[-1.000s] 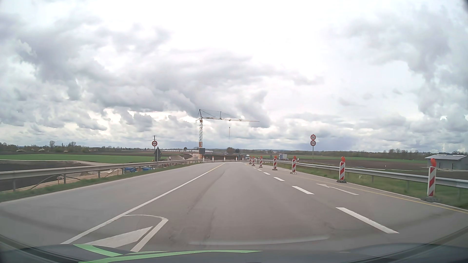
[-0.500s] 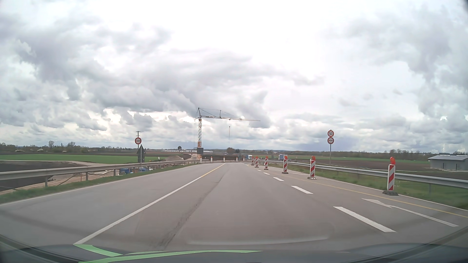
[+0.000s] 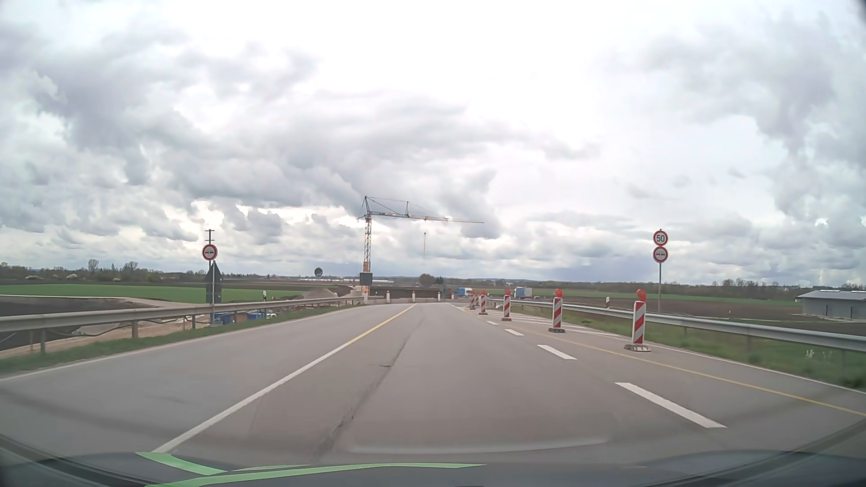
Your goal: Follow the waypoints while adhering to traffic rules and regulations
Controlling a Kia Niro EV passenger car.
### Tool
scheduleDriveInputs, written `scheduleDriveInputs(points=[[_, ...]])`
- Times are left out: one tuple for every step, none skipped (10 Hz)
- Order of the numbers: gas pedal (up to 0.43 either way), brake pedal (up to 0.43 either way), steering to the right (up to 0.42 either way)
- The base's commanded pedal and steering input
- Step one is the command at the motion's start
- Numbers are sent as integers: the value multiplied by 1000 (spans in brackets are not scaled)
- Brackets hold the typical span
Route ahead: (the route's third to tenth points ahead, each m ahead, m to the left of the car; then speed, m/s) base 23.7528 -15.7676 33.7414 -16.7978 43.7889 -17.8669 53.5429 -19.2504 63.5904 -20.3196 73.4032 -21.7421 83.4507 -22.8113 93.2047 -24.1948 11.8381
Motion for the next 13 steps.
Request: scheduleDriveInputs(points=[[67,0,1],[67,0,1],[67,0,1],[67,0,1],[67,0,1],[67,0,1],[67,0,1],[67,0,1],[67,0,1],[67,0,1],[67,0,1],[67,0,1],[67,0,1]])
